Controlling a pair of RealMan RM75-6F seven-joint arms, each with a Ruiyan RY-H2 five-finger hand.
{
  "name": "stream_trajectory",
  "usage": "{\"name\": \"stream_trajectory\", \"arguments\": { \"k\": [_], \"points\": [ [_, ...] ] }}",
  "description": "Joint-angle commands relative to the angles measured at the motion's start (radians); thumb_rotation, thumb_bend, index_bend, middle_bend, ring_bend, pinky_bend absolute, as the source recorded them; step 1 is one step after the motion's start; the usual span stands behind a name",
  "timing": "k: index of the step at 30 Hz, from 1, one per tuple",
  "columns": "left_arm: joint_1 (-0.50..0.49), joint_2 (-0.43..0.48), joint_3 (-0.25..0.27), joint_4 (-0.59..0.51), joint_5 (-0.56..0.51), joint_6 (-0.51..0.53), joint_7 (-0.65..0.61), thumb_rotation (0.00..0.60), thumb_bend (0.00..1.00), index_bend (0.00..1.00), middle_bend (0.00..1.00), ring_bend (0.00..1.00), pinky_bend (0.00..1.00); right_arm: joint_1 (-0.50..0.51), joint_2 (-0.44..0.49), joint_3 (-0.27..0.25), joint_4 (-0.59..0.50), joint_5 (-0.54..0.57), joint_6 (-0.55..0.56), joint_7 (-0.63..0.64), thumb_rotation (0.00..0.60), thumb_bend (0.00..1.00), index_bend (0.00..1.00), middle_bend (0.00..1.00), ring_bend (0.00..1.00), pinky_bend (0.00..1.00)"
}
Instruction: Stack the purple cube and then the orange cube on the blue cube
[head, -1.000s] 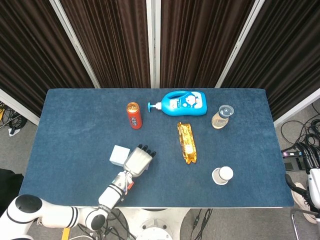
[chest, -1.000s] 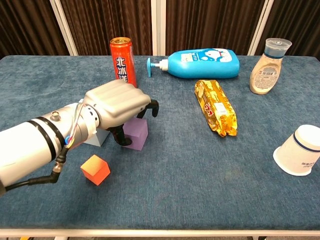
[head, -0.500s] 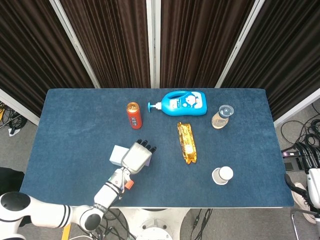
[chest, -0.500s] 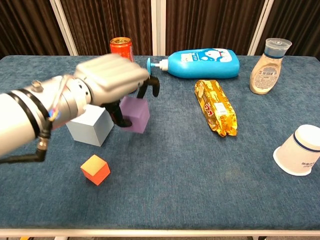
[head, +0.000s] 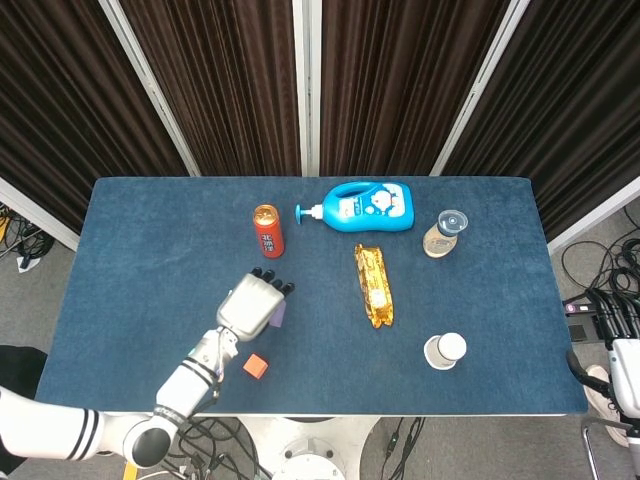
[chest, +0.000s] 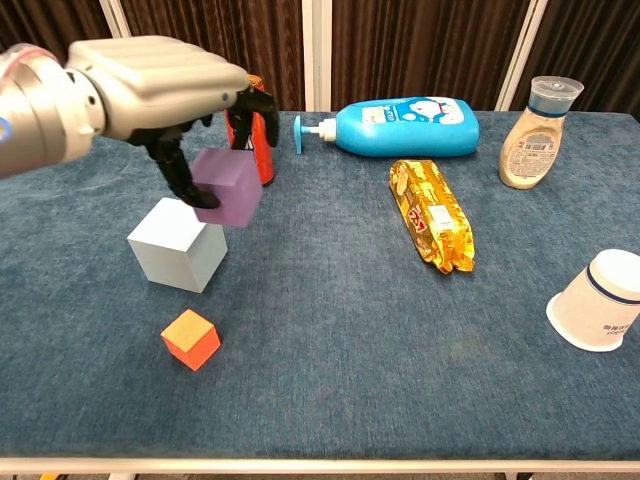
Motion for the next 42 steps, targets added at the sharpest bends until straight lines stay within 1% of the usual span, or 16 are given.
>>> {"name": "stream_trajectory", "arguments": {
  "k": [1, 5, 10, 12, 20, 26, 32, 38, 42],
  "points": [
    [-0.006, 0.028, 0.038, 0.031, 0.050, -0.017, 0.002, 0.600, 0.27, 0.36, 0.59, 0.31, 0.35, 0.001, -0.001, 0.000, -0.001, 0.001, -0.002, -0.004, 0.600, 0.23, 0.06, 0.08, 0.00, 0.00],
    [-0.009, 0.051, 0.085, 0.065, 0.090, -0.056, -0.012, 0.600, 0.27, 0.36, 0.59, 0.31, 0.34, 0.004, -0.002, 0.003, -0.005, 0.011, -0.008, -0.015, 0.600, 0.23, 0.06, 0.08, 0.00, 0.00],
    [-0.027, 0.078, 0.110, 0.085, 0.106, -0.116, -0.036, 0.600, 0.27, 0.36, 0.58, 0.31, 0.33, 0.007, 0.000, 0.006, -0.009, 0.017, -0.013, -0.018, 0.600, 0.23, 0.06, 0.08, 0.00, 0.00],
    [-0.037, 0.094, 0.111, 0.091, 0.119, -0.141, -0.057, 0.600, 0.27, 0.36, 0.58, 0.31, 0.32, 0.009, 0.001, 0.008, -0.009, 0.023, -0.016, -0.021, 0.600, 0.23, 0.06, 0.08, 0.00, 0.00],
    [-0.051, 0.139, 0.099, 0.092, 0.153, -0.175, -0.142, 0.600, 0.27, 0.36, 0.58, 0.31, 0.32, 0.013, -0.001, 0.008, -0.015, 0.031, -0.026, -0.035, 0.600, 0.23, 0.06, 0.08, 0.00, 0.00],
    [-0.050, 0.167, 0.106, 0.113, 0.202, -0.198, -0.210, 0.600, 0.28, 0.36, 0.58, 0.31, 0.32, 0.012, -0.004, 0.009, -0.015, 0.034, -0.024, -0.043, 0.600, 0.23, 0.06, 0.08, 0.00, 0.00],
    [-0.034, 0.165, 0.115, 0.153, 0.248, -0.216, -0.307, 0.600, 0.28, 0.36, 0.58, 0.31, 0.32, 0.016, -0.009, 0.011, -0.018, 0.038, -0.028, -0.058, 0.600, 0.23, 0.06, 0.08, 0.00, 0.00],
    [-0.021, 0.148, 0.128, 0.210, 0.336, -0.226, -0.397, 0.600, 0.27, 0.36, 0.58, 0.31, 0.31, 0.019, -0.014, 0.014, -0.021, 0.047, -0.032, -0.076, 0.600, 0.23, 0.05, 0.08, 0.00, 0.00],
    [-0.015, 0.140, 0.129, 0.241, 0.375, -0.228, -0.445, 0.600, 0.28, 0.36, 0.58, 0.31, 0.31, 0.022, -0.016, 0.016, -0.023, 0.053, -0.036, -0.086, 0.600, 0.23, 0.05, 0.08, 0.00, 0.00]
  ]
}}
